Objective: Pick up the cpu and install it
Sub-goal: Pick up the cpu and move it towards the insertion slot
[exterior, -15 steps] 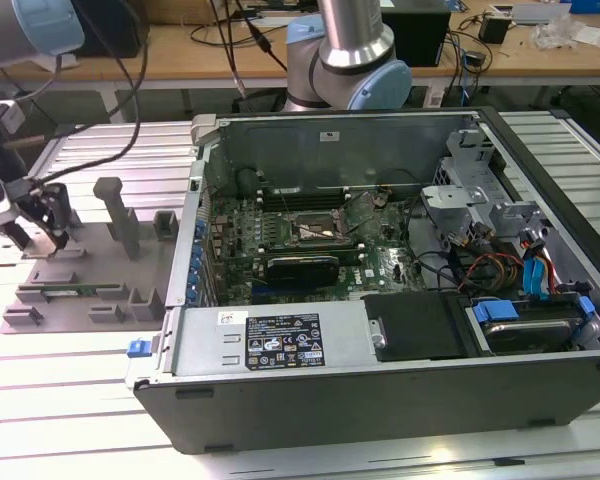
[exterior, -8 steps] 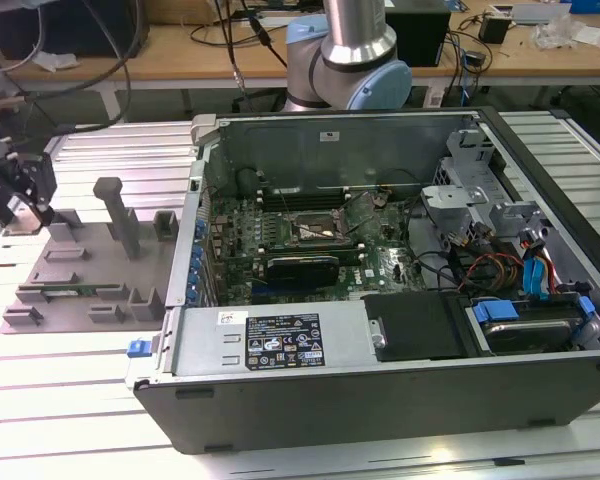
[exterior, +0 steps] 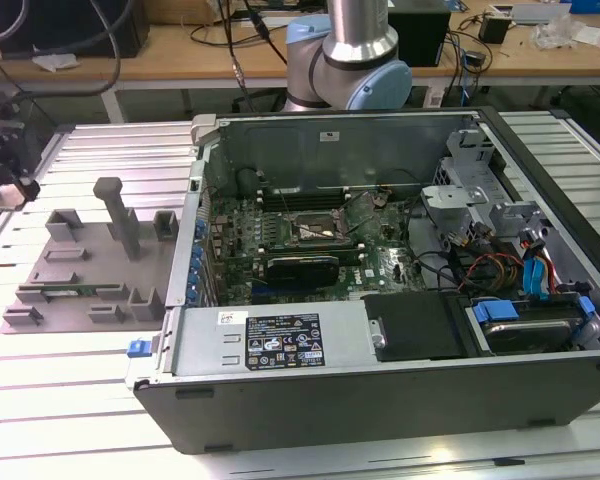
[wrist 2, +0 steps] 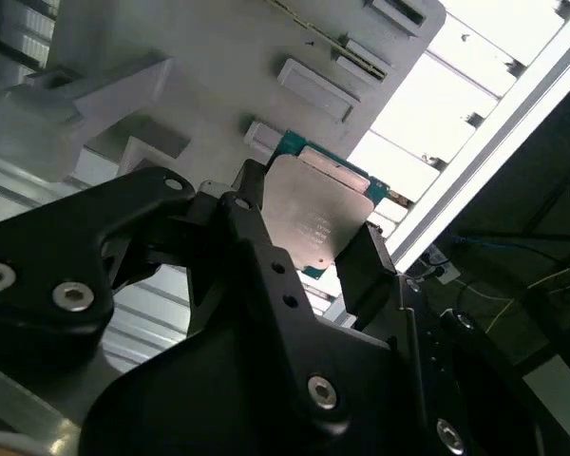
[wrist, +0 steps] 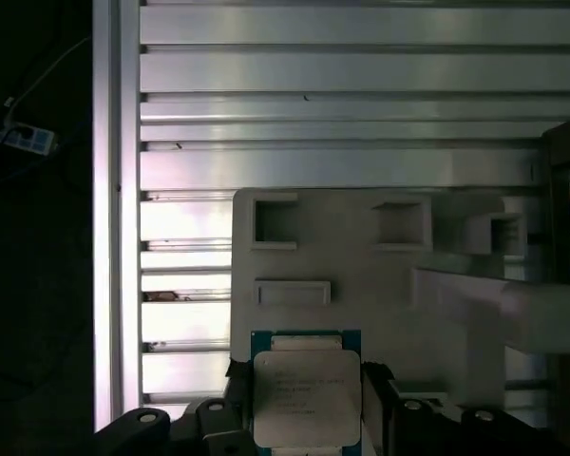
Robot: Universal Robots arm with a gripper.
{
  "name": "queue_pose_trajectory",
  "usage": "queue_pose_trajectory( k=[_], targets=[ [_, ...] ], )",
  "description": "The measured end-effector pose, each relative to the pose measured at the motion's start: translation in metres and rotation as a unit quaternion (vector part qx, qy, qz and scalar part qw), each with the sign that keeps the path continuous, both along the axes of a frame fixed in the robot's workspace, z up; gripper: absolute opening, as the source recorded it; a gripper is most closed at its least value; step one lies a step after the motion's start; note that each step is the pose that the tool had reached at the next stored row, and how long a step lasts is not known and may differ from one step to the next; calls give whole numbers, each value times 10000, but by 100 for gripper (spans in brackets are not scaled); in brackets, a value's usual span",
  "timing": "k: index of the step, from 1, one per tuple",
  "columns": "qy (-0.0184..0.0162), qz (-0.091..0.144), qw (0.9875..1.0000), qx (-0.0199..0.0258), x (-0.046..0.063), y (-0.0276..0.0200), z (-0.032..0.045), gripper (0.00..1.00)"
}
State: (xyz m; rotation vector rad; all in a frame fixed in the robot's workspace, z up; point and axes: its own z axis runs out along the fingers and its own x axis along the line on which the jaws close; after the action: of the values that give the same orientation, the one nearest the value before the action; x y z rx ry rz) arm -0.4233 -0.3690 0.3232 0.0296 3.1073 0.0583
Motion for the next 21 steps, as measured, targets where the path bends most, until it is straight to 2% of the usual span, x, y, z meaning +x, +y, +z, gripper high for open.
queue_pose_trajectory(
  k=[4, 7, 8, 13, 21],
  targets=[
    [0, 0, 10000, 0, 0, 1, 124, 55],
    [0, -1, 10000, -7, -1, 12, 269, 55],
    [0, -1, 10000, -21, -1, 21, 386, 55],
    [0, 0, 10000, -44, 0, 34, 608, 55],
    [0, 0, 10000, -67, 0, 50, 832, 55]
  ],
)
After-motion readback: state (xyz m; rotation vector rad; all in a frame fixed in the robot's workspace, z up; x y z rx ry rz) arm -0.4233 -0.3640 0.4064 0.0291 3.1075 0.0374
